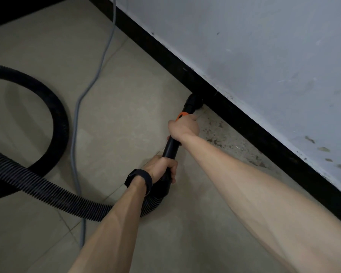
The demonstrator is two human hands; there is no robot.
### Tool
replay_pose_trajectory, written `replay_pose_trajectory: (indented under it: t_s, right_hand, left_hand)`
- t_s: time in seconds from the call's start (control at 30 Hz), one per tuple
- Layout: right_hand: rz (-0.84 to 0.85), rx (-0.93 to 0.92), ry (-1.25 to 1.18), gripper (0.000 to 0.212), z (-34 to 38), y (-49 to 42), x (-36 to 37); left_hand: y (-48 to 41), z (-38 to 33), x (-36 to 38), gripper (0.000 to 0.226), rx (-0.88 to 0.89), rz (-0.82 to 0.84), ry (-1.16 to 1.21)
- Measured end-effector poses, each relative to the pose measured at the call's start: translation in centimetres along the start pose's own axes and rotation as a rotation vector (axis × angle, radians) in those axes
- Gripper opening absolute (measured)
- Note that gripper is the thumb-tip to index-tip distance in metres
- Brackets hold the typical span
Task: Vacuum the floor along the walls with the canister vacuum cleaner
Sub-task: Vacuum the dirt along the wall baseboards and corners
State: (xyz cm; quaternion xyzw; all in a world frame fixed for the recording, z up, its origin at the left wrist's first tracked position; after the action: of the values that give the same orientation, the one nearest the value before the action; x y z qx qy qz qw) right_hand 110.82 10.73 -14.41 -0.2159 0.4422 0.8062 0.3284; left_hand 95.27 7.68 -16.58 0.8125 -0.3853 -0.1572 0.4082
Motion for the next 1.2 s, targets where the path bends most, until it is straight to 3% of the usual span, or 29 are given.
replay_pose_trajectory:
  t_s: [0.1, 0.2, 0.33, 0.8, 1.2]
  right_hand:
    - [0.048, 0.006, -0.089, 0.057, -0.1, 0.0, 0.3]
    - [0.138, 0.048, -0.337, 0.045, -1.0, 0.4, 0.5]
    - [0.147, 0.05, -0.463, 0.046, -1.3, 2.0, 1.1]
    - [0.121, 0.117, -0.583, 0.032, -5.7, 13.3, 9.8]
    - [0.044, 0.148, -0.641, 0.03, -9.8, 14.7, 8.2]
  left_hand:
    - [-0.1, -0.3, -0.3, 0.002, 0.024, -0.027, -0.03]
    - [-0.2, -0.8, -1.2, 0.009, 0.07, -0.063, -0.15]
    - [0.9, -0.2, -3.1, 0.017, 0.064, -0.106, -0.255]
    - [8.3, 8.9, -11.5, 0.014, -0.031, -0.242, -0.602]
    - [8.1, 11.2, -8.4, 0.02, -0.006, -0.099, -0.711]
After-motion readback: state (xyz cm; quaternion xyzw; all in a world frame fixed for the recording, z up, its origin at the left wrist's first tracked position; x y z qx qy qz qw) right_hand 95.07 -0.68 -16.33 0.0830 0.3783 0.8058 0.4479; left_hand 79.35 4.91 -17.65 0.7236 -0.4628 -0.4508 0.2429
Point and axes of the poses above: each hand's wrist, its own y-axis away from the middle knuckle, its own x-axis out of the palm, z = x × y, the point moved 10 cm from there along -y, towards the middle knuckle, and after that the axes turned 4 degrees about y, right-handed, at the moved point
